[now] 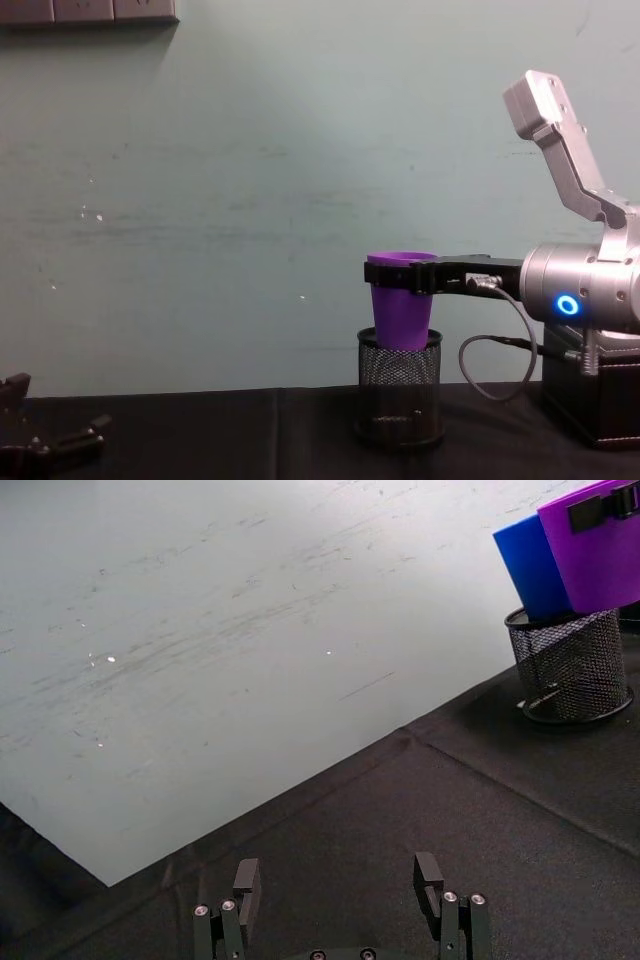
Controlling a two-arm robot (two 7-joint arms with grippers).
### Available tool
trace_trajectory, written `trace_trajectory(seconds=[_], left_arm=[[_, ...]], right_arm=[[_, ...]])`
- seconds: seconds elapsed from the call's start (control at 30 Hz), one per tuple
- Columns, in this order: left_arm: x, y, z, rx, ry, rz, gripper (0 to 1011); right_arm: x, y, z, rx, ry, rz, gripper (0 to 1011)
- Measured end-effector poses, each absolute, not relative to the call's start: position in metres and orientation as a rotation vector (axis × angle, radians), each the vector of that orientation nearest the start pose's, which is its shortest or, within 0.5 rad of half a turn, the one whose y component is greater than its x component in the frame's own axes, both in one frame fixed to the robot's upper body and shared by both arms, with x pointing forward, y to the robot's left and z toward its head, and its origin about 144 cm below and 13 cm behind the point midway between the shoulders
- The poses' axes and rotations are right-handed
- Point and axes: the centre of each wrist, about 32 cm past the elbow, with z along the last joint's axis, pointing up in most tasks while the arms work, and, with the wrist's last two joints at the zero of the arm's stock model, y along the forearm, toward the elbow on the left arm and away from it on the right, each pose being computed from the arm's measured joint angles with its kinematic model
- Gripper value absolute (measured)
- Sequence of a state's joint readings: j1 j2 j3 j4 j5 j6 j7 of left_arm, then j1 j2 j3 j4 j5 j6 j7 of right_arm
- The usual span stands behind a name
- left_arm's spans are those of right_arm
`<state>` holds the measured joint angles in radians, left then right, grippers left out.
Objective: Pick up one cup with a gripper and tap it against the other cup.
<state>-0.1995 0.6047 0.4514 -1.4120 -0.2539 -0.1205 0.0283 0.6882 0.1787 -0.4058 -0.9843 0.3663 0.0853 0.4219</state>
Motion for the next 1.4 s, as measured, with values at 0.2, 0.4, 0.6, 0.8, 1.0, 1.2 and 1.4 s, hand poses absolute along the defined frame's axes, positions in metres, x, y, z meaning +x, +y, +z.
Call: trace_trajectory(seconds=[0.2, 0.4, 0.6, 0.8, 1.0, 1.2, 1.4], left_arm=[[0.4886, 0.3097, 1.1398, 0.305, -0.285, 1.248, 1005], [0.4886, 0.3097, 1.1398, 0.305, -0.285, 1.248, 1005], [0.4886, 0.3096, 1.1398, 0.305, -0.285, 1.248, 1005], [0.4886, 0.3097, 1.1398, 0.304, -0.285, 1.248, 1005], [0.4886, 0.3097, 1.1398, 0.304, -0.285, 1.248, 1005], [0.4886, 0.3096, 1.1398, 0.304, -0.285, 1.248, 1005], [0.4886, 0.3097, 1.1398, 0.304, -0.285, 1.248, 1005]], right_arm=[[0.6309, -0.2066, 1.2231, -0.059, 0.040, -0.923, 732], [0.6309, -0.2066, 1.2230, -0.059, 0.040, -0.923, 732], [0.6309, -0.2066, 1.2230, -0.059, 0.040, -0.923, 732], [0.6309, -0.2066, 1.2230, -0.059, 0.040, -0.923, 732], [0.6309, -0.2066, 1.2230, -0.059, 0.040, -0.923, 732], [0.6309, -0.2066, 1.2230, -0.059, 0.040, -0.923, 732], [0.6309, -0.2066, 1.2230, -0.059, 0.040, -0.923, 732]])
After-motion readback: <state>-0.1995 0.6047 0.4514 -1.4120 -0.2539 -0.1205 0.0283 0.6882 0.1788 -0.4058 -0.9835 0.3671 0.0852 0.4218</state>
